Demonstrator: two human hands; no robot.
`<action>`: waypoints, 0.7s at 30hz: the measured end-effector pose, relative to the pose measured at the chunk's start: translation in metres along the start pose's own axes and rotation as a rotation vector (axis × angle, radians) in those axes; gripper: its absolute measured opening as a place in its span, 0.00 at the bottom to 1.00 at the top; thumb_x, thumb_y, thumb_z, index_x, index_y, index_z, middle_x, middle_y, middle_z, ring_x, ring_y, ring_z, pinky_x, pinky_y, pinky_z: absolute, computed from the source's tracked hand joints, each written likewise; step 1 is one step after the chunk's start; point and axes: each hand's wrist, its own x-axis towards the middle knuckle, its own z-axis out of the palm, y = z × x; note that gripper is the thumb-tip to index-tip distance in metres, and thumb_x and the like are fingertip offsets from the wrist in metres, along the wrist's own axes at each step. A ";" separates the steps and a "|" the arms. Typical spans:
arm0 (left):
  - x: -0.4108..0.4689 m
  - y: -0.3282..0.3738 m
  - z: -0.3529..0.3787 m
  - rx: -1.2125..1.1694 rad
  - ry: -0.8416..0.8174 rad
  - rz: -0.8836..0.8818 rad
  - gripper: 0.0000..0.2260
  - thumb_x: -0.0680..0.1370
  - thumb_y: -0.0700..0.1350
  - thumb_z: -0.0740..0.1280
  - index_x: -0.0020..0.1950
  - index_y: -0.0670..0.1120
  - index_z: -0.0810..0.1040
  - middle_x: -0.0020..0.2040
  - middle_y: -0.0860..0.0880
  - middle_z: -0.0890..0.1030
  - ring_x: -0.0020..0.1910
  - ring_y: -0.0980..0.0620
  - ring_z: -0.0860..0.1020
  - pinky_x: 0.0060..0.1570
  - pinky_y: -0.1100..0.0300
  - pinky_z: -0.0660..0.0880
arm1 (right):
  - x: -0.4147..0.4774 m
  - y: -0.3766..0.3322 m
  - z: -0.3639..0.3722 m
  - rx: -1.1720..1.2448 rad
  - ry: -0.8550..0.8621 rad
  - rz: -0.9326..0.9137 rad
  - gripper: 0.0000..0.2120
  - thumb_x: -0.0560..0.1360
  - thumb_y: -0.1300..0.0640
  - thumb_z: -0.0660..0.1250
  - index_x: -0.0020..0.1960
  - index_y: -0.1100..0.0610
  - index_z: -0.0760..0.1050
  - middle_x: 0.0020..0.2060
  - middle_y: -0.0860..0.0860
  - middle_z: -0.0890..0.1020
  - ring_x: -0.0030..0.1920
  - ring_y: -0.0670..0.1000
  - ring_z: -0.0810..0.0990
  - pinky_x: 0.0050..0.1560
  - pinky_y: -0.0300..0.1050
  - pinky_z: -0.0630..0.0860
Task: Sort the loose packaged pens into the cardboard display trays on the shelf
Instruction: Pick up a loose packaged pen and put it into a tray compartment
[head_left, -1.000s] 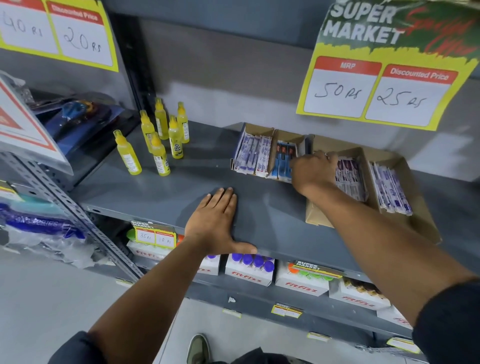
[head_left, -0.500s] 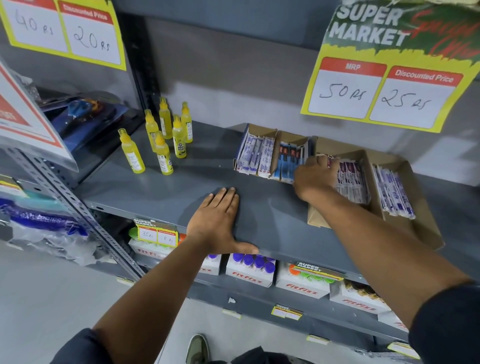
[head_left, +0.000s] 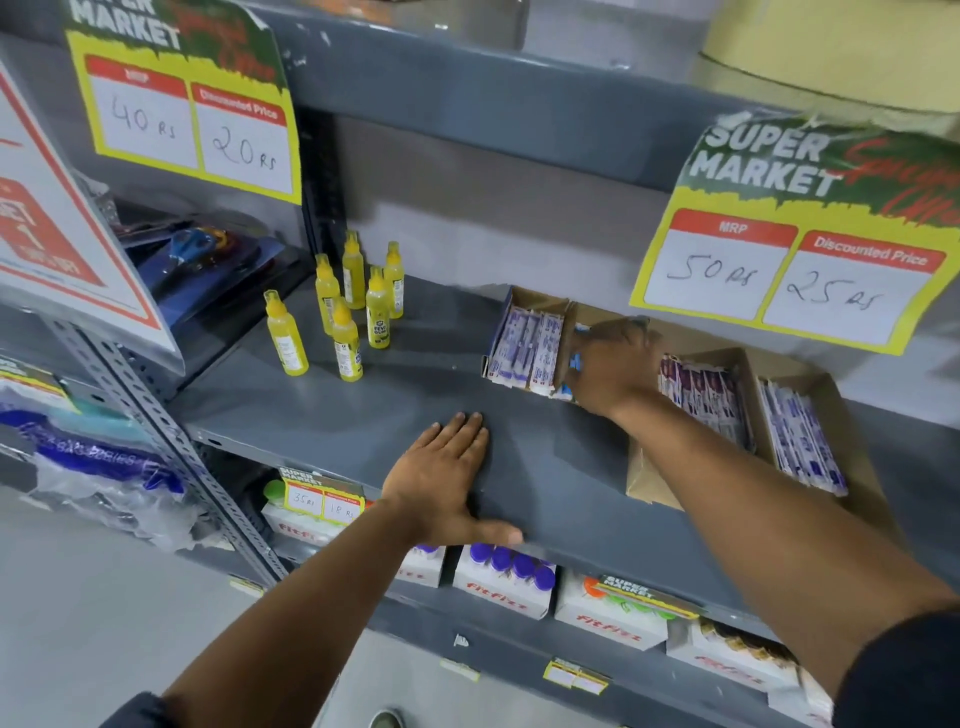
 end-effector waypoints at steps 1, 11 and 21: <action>-0.001 -0.003 -0.004 -0.050 0.013 0.001 0.62 0.57 0.85 0.42 0.80 0.45 0.42 0.81 0.48 0.43 0.78 0.50 0.40 0.74 0.55 0.35 | 0.004 -0.006 -0.003 0.025 0.002 -0.046 0.13 0.72 0.48 0.64 0.56 0.45 0.77 0.60 0.51 0.77 0.64 0.60 0.68 0.65 0.59 0.56; -0.016 -0.049 -0.009 0.080 0.048 -0.058 0.59 0.62 0.83 0.42 0.79 0.42 0.44 0.80 0.44 0.44 0.79 0.48 0.41 0.75 0.53 0.37 | 0.027 -0.051 0.000 -0.268 -0.161 -0.330 0.20 0.74 0.59 0.65 0.61 0.41 0.76 0.60 0.50 0.79 0.63 0.60 0.73 0.61 0.57 0.64; -0.016 -0.050 -0.006 0.093 0.062 -0.064 0.58 0.64 0.83 0.45 0.79 0.42 0.44 0.80 0.44 0.44 0.79 0.47 0.42 0.76 0.50 0.39 | 0.032 -0.050 0.008 -0.421 -0.059 -0.601 0.13 0.70 0.60 0.70 0.51 0.47 0.82 0.48 0.51 0.82 0.52 0.60 0.79 0.57 0.57 0.69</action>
